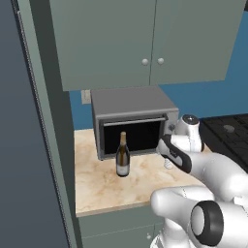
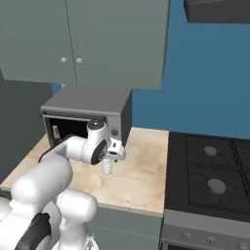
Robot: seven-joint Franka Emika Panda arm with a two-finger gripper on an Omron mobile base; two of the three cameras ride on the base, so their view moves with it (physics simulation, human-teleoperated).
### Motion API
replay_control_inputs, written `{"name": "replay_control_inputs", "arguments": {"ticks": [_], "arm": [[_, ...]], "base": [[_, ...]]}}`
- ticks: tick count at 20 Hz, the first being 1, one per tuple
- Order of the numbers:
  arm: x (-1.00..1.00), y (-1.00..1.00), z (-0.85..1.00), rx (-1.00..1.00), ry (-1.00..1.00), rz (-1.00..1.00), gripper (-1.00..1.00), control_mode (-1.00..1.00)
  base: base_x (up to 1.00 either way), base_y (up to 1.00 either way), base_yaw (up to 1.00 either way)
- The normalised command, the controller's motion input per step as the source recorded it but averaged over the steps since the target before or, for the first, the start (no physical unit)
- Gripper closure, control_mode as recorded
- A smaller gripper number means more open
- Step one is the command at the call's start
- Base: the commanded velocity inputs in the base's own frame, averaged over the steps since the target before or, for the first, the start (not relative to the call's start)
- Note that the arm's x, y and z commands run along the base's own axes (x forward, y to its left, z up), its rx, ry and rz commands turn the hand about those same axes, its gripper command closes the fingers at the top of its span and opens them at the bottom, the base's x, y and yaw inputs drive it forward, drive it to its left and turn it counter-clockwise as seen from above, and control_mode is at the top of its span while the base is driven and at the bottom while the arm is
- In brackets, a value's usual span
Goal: Move the drinks to the dining counter.
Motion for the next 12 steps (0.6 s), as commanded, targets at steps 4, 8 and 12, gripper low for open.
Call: {"name": "replay_control_inputs", "arguments": {"ticks": [4,8,12], "arm": [[0.13,-0.03,-0.09,0.00,0.00,0.00,-1.00,-1.00],[0.14,0.00,-0.07,0.00,0.00,0.00,-1.00,-1.00],[0.09,0.00,-0.15,0.00,-0.01,0.00,-1.00,-1.00]], "base": [[0.00,0.00,0.00],[0.00,0.00,0.00],[0.00,0.00,0.00]]}}
